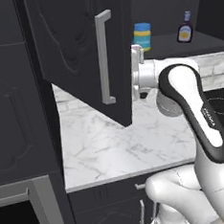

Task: Move the mayonnaise and condiment bottle from the cabinet to the dining counter.

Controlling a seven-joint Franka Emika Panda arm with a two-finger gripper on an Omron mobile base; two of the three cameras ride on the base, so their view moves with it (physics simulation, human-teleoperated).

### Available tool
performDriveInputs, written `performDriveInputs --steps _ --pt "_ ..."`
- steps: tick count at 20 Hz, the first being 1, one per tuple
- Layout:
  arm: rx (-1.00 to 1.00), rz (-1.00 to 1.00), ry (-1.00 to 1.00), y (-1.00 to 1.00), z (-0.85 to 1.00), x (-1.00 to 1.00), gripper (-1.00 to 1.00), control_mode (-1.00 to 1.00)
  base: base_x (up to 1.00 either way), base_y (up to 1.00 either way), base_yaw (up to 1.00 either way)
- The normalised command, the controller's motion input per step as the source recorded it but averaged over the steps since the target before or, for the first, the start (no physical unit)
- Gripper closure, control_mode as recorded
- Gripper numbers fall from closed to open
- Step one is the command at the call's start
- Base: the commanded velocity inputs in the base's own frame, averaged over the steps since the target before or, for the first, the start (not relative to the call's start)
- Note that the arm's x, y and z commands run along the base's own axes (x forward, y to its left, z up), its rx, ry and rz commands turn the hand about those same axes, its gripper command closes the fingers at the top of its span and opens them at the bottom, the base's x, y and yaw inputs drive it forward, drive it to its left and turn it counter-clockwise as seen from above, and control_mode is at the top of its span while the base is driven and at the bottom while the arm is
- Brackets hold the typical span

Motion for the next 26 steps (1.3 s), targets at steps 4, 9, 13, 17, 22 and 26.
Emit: performDriveInputs --steps 4,9,13,17,22,26 --pt "0.02 0.21 0.06 0.99 0.0 -0.16 -1.0 -1.0 0.0 0.0 0.0" --pt "0.0 0.19 0.11 1.0 0.0 -0.02 -1.0 -1.0 0.0 0.0 0.0" --pt "0.0 0.08 -0.01 0.6 0.04 -0.04 -1.0 -1.0 0.0 0.0 0.0" --pt "-0.1 -0.17 -0.12 -0.58 0.12 -0.03 -1.0 -1.0 0.0 0.0 0.0" --pt "-0.12 -0.28 -0.11 -0.99 0.04 0.0 -1.0 -1.0 0.0 0.0 0.0" --pt "-0.11 -0.28 -0.11 -1.0 0.12 0.0 -1.0 -1.0 0.0 0.0 0.0"
